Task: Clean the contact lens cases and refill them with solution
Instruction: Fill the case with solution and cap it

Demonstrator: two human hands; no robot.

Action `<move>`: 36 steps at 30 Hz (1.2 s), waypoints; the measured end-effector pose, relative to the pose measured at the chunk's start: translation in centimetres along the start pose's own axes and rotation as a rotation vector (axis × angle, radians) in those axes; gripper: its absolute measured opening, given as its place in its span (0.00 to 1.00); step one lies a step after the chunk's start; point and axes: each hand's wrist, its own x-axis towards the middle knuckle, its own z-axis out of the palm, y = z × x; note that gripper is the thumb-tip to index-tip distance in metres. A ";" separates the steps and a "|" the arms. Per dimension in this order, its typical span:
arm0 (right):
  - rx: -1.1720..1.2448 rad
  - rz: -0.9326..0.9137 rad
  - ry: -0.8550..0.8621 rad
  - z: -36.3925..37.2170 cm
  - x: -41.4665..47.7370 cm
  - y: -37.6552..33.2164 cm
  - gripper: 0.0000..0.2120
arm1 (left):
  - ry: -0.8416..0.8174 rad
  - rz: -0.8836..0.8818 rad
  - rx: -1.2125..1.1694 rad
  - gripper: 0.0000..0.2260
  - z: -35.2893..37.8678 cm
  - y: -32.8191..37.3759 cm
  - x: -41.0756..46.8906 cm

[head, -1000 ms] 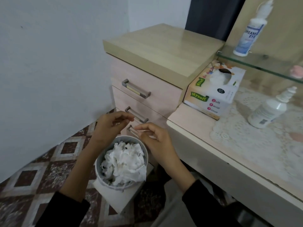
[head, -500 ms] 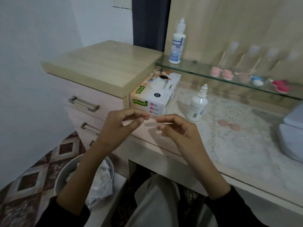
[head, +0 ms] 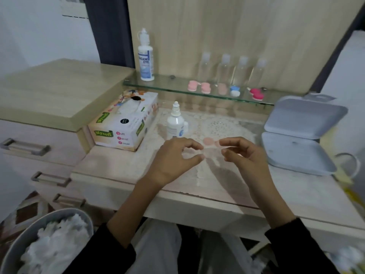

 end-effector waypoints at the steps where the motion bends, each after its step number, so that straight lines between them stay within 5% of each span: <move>1: -0.046 -0.013 0.031 -0.6 0.2 0.4 0.12 | -0.001 0.004 0.060 0.12 0.6 0.2 0.3; 5: -0.201 -0.005 0.098 -1.8 0.6 2.3 0.13 | -0.014 -0.006 0.245 0.19 2.5 0.8 1.5; 19: -0.608 -0.072 -0.044 -1.2 1.9 4.2 0.22 | -0.027 0.121 0.267 0.13 3.7 -0.1 2.6; 22: -0.605 -0.076 -0.017 -1.1 1.8 4.4 0.20 | 0.126 0.147 0.186 0.11 3.4 0.2 1.8; 25: -0.597 -0.086 0.002 -1.0 1.8 4.5 0.18 | 0.464 0.177 0.100 0.09 2.5 0.4 0.9; 28: -0.590 -0.084 0.009 -1.0 1.8 4.6 0.21 | 0.646 0.057 0.077 0.21 1.4 -0.2 1.3; 32: -0.571 -0.072 0.010 -1.0 1.7 4.7 0.19 | 0.418 -0.139 -0.020 0.38 0.5 -1.7 2.3; 36: -0.564 -0.077 0.007 -1.0 1.6 4.7 0.18 | 0.295 -0.178 -0.193 0.31 0.2 -2.7 2.8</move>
